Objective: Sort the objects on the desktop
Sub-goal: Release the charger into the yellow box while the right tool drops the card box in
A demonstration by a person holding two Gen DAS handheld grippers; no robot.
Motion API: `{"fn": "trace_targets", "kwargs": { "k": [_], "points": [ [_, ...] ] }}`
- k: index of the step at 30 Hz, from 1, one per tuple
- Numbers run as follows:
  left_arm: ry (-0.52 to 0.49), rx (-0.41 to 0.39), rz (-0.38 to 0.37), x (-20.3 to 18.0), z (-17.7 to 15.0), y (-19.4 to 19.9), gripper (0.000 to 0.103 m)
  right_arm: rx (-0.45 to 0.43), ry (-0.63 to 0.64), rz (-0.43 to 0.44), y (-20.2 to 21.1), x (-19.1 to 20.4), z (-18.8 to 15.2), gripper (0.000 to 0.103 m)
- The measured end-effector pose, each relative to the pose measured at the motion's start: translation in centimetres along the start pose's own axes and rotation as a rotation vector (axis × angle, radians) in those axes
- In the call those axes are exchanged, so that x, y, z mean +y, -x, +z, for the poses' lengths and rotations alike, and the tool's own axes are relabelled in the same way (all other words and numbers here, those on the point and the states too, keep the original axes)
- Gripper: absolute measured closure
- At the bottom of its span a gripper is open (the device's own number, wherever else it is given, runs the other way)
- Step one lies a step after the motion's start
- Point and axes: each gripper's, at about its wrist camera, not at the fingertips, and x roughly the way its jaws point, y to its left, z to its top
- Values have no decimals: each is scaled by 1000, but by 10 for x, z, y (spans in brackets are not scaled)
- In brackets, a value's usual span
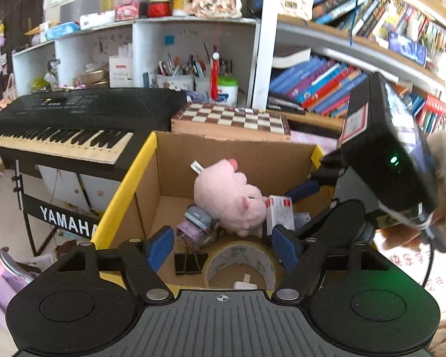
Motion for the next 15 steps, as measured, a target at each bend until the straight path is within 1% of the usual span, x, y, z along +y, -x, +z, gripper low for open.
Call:
{"fn": "trace_targets", "kwargs": {
  "k": [1,6,10,15],
  "points": [
    [2,-6,0,0,0,2,27,-6,-13,-12,2,0,-1,41],
    [-1,-51,0,1,-1,17,27,-37,-80,-41,15,1,-7,41],
    [7,-84,-8,0,-1,32,25,-110,-126,-91,43,6,-12,41],
    [-16,-118,-29,-5,-4,50,21,-205,-266,-166,90,8,-31,42]
  ]
}}
